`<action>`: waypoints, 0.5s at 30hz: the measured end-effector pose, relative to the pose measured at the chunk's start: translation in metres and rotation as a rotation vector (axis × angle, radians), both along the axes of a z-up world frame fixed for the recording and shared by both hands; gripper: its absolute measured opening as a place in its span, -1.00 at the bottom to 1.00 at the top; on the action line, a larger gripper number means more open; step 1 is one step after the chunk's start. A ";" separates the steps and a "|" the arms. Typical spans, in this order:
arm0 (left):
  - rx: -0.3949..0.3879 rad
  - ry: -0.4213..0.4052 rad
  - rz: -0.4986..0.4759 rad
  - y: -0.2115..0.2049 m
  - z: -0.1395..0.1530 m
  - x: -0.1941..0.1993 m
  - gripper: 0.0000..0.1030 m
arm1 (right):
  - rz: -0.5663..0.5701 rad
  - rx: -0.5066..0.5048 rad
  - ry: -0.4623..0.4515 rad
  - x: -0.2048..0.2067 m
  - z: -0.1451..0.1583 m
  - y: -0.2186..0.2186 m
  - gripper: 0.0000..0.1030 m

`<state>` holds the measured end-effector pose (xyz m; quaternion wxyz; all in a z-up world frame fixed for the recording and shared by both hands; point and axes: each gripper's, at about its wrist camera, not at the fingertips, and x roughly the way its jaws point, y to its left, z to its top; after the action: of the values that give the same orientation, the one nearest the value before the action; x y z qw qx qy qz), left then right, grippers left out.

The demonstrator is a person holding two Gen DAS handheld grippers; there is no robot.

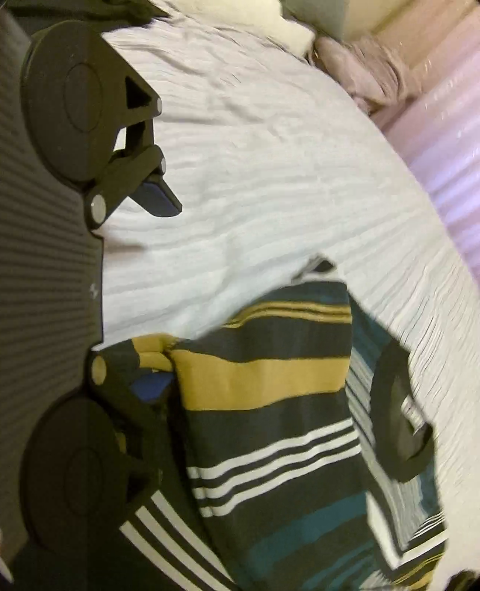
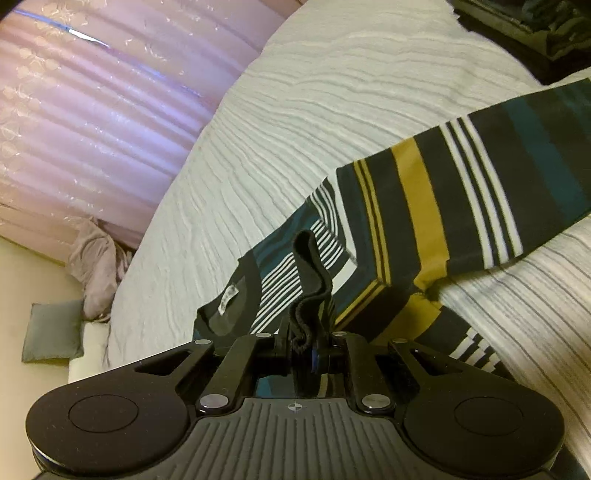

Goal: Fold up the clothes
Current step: 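Fold the held sleeve across the sweater body with the right tool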

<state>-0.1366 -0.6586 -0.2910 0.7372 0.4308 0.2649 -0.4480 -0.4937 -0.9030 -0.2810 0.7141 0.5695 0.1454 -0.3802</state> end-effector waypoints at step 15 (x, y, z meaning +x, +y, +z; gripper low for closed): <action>0.003 -0.008 0.070 0.002 -0.005 0.019 0.59 | -0.001 0.056 0.041 -0.003 -0.016 0.014 -0.75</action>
<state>-0.1174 -0.6568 -0.2959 0.7529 0.4242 0.2776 -0.4198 -0.4968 -0.8894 -0.2968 0.6944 0.5816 0.1704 -0.3880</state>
